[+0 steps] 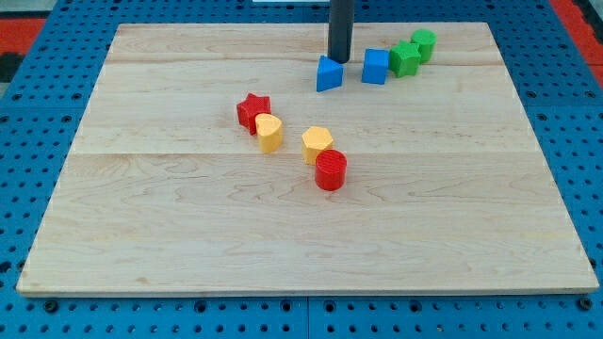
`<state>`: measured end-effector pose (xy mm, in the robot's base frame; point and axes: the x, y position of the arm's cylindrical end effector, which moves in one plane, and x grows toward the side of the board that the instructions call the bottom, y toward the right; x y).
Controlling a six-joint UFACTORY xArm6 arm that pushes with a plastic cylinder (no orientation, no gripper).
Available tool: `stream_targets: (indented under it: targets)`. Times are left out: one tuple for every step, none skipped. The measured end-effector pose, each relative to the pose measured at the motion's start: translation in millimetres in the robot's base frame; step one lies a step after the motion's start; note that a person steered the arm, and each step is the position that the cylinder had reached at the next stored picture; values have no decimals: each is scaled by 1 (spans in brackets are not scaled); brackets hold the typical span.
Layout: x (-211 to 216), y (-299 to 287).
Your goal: Move the blue cube right to the yellow hexagon
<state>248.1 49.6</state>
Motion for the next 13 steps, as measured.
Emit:
stream_targets:
  targets:
    - [-29, 15]
    - [3, 33]
    - [53, 33]
    - [72, 37]
    - [48, 51]
    - [75, 95]
    - [128, 79]
    - [151, 128]
    - [185, 167]
    - [191, 100]
    - [192, 54]
    - [173, 88]
    - [122, 89]
